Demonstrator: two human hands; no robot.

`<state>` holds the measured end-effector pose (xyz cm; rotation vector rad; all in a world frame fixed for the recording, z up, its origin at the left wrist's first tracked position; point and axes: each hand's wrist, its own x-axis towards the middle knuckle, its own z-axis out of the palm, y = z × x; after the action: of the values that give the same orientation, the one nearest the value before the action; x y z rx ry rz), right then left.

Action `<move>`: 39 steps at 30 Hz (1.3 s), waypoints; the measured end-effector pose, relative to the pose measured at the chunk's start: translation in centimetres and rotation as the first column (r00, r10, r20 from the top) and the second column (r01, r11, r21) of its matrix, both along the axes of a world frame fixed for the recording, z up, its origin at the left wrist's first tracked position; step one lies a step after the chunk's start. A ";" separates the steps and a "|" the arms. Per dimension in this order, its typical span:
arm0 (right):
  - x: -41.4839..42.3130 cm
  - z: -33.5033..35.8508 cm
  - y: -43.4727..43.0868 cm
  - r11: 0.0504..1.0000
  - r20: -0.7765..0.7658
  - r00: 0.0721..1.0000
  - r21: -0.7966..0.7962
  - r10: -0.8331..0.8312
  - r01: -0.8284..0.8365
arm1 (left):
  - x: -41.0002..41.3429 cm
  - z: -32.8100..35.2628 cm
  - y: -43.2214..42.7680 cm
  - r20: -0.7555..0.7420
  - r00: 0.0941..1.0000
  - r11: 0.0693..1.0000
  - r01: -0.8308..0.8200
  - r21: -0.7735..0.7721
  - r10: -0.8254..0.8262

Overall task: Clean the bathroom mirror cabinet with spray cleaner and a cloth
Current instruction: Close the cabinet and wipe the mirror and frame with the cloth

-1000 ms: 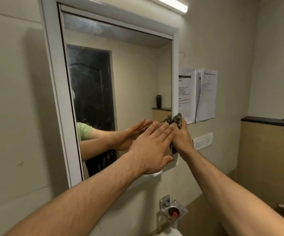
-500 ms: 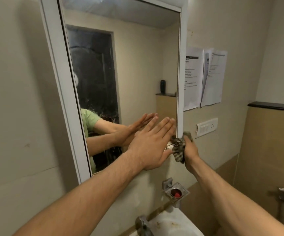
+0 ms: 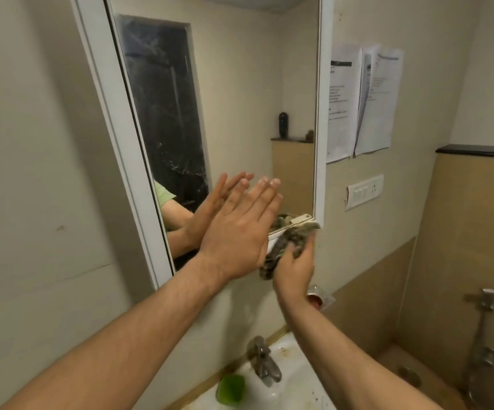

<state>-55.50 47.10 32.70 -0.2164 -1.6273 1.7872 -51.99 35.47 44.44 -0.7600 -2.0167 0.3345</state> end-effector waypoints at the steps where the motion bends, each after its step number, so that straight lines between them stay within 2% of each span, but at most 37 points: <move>1: 1.1 -1.0 -1.3 0.990 -0.035 0.999 0.140 0.029 -0.023 | 0.0 -0.1 -0.3 0.009 0.999 0.999 -0.034 0.003 0.034; 3: 2.2 -2.1 -1.9 0.938 -0.098 0.992 0.343 0.084 -0.046 | 0.1 -0.5 -1.0 0.031 0.997 0.997 -0.072 -0.010 0.072; 4: 2.2 -2.0 -1.7 0.930 -0.097 0.992 0.366 0.082 -0.041 | 0.1 -0.9 -1.4 0.034 0.997 0.997 -0.069 -0.027 0.070; 7: 1.9 0.2 -2.5 0.970 -0.008 1.000 0.243 0.008 -0.006 | 0.8 -2.1 -2.9 0.055 0.997 0.994 -0.044 -0.096 0.049; 8: 2.5 0.6 -3.8 0.959 -0.049 0.998 0.282 0.044 -0.028 | 1.2 -2.4 -3.7 0.062 0.997 0.994 -0.046 -0.103 0.052; 10: 3.6 -0.8 -5.3 0.857 -0.216 0.955 0.511 0.204 -0.068 | 1.6 -2.7 -4.7 0.065 0.996 0.992 -0.054 -0.116 0.062; 12: 3.3 -1.6 -3.8 0.769 -0.259 0.915 0.634 0.308 -0.080 | 2.1 -3.1 -5.6 0.060 0.996 0.985 -0.057 -0.164 0.067; 13: 2.9 -1.5 -3.1 0.803 -0.256 0.931 0.593 0.260 -0.061 | 2.3 -3.3 -6.1 0.052 0.996 0.980 -0.063 -0.191 0.075; 14: 2.4 -1.2 -2.8 0.874 -0.208 0.966 0.486 0.151 -0.032 | 2.4 -3.4 -6.4 0.046 0.996 0.975 -0.071 -0.211 0.082; 15: 2.2 -0.6 -2.9 0.940 -0.109 0.992 0.341 0.060 -0.019 | 2.3 -3.4 -6.6 0.050 0.995 0.972 -0.072 -0.222 0.085; 16: 2.5 -0.2 -3.8 0.969 -0.035 0.999 0.246 0.039 -0.029 | 2.4 -3.4 -6.8 0.058 0.995 0.971 -0.067 -0.228 0.082; 17: 3.1 -0.3 -5.0 0.962 -0.046 0.996 0.265 0.075 -0.060 | 2.5 -3.4 -6.9 0.064 0.995 0.972 -0.057 -0.227 0.074; 18: 4.1 -0.8 -6.1 0.923 -0.134 0.980 0.375 0.147 -0.087 | 2.5 -3.3 -7.0 0.063 0.996 0.974 -0.044 -0.224 0.060; 20: 5.1 -2.8 -6.6 0.771 -0.245 0.905 0.624 0.349 -0.128 | 2.7 -3.2 -7.4 0.045 0.998 0.976 -0.030 -0.217 0.041; 21: 4.7 -3.1 -5.4 0.743 -0.264 0.887 0.658 0.378 -0.121 | 2.9 -3.3 -7.7 0.024 0.999 0.976 -0.026 -0.217 0.032; 22: 3.9 -2.9 -4.2 0.776 -0.263 0.902 0.620 0.341 -0.113 | 3.0 -3.2 -8.1 -0.013 0.999 0.977 -0.035 -0.209 0.033; 23: 3.0 -2.4 -3.4 0.852 -0.224 0.942 0.513 0.249 -0.103 | 3.2 -3.0 -8.7 -0.053 0.998 0.979 -0.053 -0.195 0.043; 25: 1.7 -0.7 -2.5 0.966 -0.009 1.000 0.258 0.024 -0.021 | 3.3 -2.1 -9.7 -0.126 0.988 0.981 -0.107 -0.159 0.087; 26: 1.8 -0.4 -3.2 0.975 0.071 0.997 0.222 -0.034 0.018 | 3.4 -1.6 -10.2 -0.153 0.981 0.979 -0.140 -0.150 0.117; 27: 2.3 -0.4 -4.3 0.968 0.069 0.997 0.250 -0.040 0.022 | 3.4 -1.2 -10.5 -0.178 0.974 0.976 -0.165 -0.143 0.138; 29: 4.5 -2.2 -7.4 0.910 -0.116 0.986 0.409 0.121 -0.064 | 3.6 -0.8 -10.9 -0.221 0.961 0.973 -0.196 -0.119 0.166; 30: 5.9 -3.4 -8.7 0.828 -0.206 0.943 0.551 0.260 -0.108 | 3.7 -0.8 -10.9 -0.239 0.956 0.974 -0.201 -0.100 0.172; 32: 7.1 -4.9 -9.1 0.620 -0.252 0.860 0.779 0.443 -0.091 | 3.9 -0.4 -11.1 -0.260 0.946 0.975 -0.215 -0.055 0.193; 33: 6.7 -5.0 -8.7 0.609 -0.280 0.843 0.790 0.459 -0.069 | 4.1 0.0 -11.3 -0.251 0.943 0.973 -0.229 -0.019 0.217; 34: 6.5 -4.6 -8.4 0.685 -0.300 0.857 0.724 0.418 -0.081 | 4.2 0.7 -11.6 -0.236 0.941 0.969 -0.243 0.034 0.244; 36: 6.3 -3.7 -8.8 0.907 -0.188 0.961 0.406 0.201 -0.111 | 4.5 2.3 -12.5 -0.206 0.933 0.951 -0.265 0.159 0.294; 37: 6.7 -3.4 -9.7 0.953 -0.091 0.990 0.294 0.110 -0.078 | 4.6 3.1 -12.6 -0.196 0.933 0.944 -0.265 0.199 0.303; 38: 7.4 -3.5 -11.2 0.954 -0.058 0.995 0.294 0.085 -0.065 | 4.8 3.7 -12.7 -0.190 0.931 0.938 -0.269 0.218 0.311; 39: 8.2 -4.3 -12.8 0.920 -0.104 0.987 0.384 0.125 -0.076 | 4.9 4.1 -12.7 -0.186 0.931 0.936 -0.271 0.223 0.314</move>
<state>-47.34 34.28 28.44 0.1585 -1.8781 1.4849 -47.04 22.78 48.54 -0.2831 -1.9166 0.3702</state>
